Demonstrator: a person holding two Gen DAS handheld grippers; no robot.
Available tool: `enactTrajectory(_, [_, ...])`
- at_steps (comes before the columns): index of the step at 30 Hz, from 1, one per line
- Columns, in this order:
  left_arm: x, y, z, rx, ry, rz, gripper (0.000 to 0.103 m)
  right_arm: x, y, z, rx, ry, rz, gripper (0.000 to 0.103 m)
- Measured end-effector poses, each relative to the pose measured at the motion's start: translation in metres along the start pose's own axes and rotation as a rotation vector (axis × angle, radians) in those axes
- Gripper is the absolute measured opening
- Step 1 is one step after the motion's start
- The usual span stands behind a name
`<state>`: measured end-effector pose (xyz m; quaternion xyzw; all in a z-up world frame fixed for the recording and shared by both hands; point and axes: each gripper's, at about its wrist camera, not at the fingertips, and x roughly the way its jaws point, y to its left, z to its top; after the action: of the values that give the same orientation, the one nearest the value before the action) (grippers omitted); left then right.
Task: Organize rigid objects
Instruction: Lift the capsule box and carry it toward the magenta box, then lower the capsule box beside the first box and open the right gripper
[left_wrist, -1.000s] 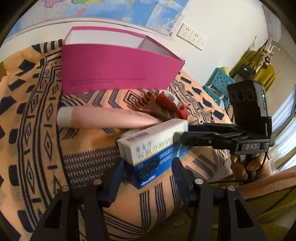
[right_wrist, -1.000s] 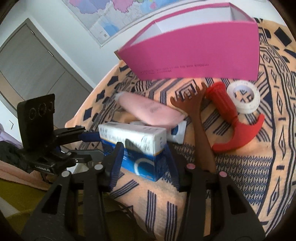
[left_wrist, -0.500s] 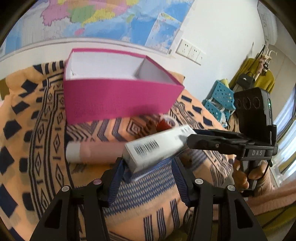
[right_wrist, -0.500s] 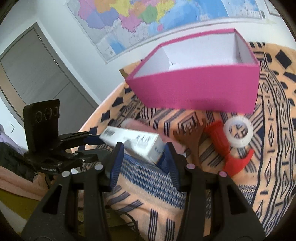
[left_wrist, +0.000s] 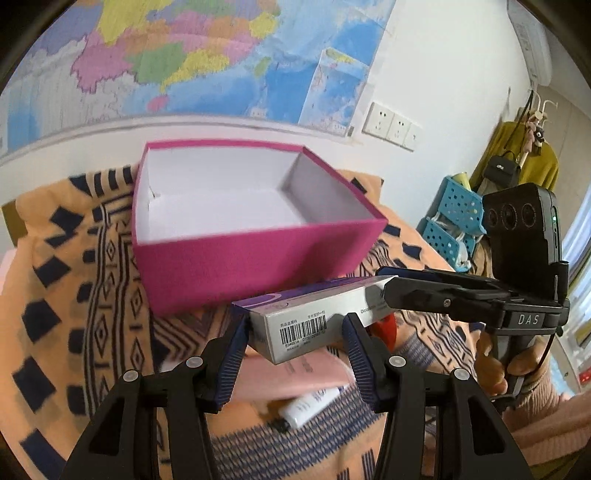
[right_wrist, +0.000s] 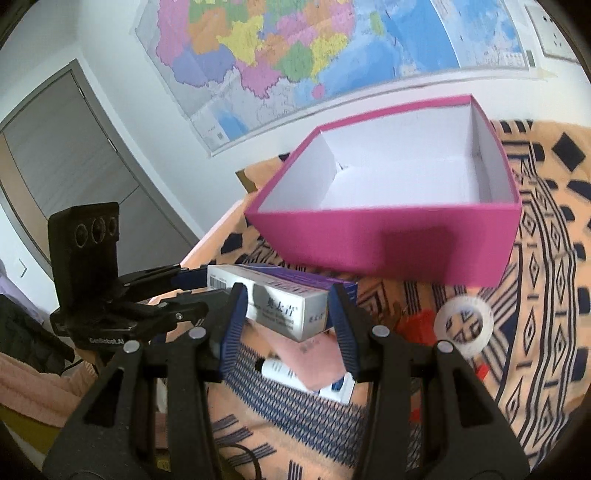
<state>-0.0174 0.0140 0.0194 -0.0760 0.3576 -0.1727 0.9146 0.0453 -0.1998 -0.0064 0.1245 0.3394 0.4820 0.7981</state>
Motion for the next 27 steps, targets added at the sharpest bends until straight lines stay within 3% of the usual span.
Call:
enactTrajectory(15, [-0.011,0.006,0.063,0.071,-0.132,0.081,0.053,-0.002,0.007,0.068,-0.091,-0.117,0.0,0.049])
enactTrajectory(27, [0.026,0.035,0.088,0.042,-0.09,0.133,0.054,0.035,-0.016,0.098,-0.052,-0.089,-0.012,0.049])
